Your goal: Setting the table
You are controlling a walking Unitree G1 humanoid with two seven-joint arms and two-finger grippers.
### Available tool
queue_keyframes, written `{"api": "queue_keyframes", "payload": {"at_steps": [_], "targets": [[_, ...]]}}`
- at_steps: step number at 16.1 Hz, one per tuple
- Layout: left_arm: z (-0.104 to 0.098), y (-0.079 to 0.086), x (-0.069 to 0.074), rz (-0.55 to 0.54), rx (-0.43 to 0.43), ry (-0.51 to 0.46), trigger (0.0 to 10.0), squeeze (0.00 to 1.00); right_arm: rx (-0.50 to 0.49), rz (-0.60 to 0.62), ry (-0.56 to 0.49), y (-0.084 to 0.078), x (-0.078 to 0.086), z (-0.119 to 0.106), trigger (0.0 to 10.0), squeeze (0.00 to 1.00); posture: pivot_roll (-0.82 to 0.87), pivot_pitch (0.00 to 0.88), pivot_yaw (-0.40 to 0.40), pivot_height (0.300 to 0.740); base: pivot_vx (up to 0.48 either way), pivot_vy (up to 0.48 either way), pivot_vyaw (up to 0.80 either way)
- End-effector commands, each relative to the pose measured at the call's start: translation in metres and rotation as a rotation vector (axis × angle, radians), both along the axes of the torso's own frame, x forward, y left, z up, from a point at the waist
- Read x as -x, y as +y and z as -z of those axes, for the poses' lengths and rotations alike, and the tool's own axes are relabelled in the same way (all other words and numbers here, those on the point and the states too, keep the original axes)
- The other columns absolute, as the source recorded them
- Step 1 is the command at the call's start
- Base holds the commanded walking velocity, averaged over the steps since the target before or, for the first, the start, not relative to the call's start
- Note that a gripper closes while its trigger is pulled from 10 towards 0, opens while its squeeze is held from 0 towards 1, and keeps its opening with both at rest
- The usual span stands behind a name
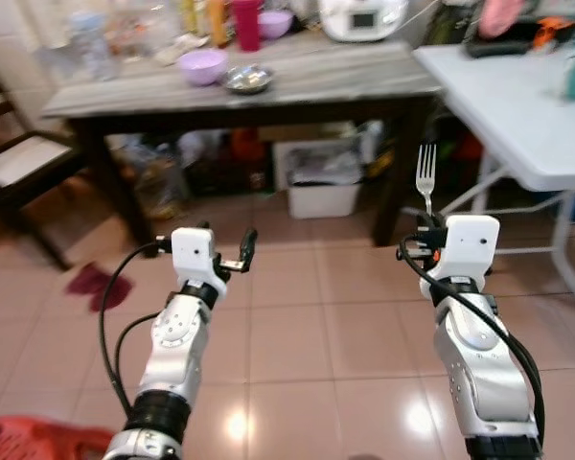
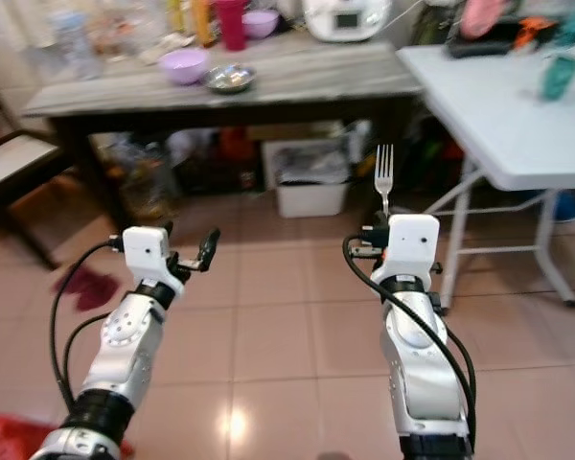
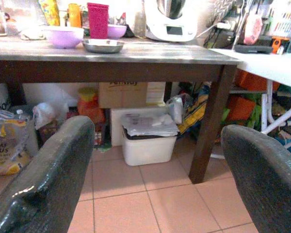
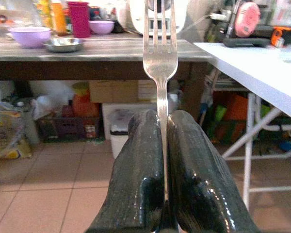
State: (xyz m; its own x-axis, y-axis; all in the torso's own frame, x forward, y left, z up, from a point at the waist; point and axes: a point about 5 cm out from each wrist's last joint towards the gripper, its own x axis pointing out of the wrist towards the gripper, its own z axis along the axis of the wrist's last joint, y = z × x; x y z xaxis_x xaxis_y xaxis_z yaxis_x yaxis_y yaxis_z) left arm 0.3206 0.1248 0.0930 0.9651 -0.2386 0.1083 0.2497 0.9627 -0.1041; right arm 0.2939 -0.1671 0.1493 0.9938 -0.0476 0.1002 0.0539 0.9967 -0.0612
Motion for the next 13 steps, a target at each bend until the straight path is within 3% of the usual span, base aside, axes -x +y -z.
{"api": "queue_keyframes", "payload": {"at_steps": [1,11,13], "targets": [[-0.0015,0.0011,-0.0014,-0.003,-0.009,0.002,10.0,0.00,0.005,-0.010,-0.033,0.0026,0.0017,-0.0053,10.0,0.00,-0.29,0.067,0.063,0.740,0.420,0.000,0.00],[-0.0002,-0.0051,-0.0001,0.013,0.014,0.012,10.0,0.00,0.032,-0.048,-0.058,0.0090,0.0000,-0.0062,10.0,0.00,-0.29,0.051,0.058,0.740,0.469,0.000,0.00],[-0.0004,-0.0072,-0.0006,0.014,0.015,0.013,10.0,0.00,0.031,-0.053,-0.064,0.0096,-0.0002,-0.0070,10.0,0.00,-0.29,0.052,0.059,0.740,0.480,0.000,0.50]]}}
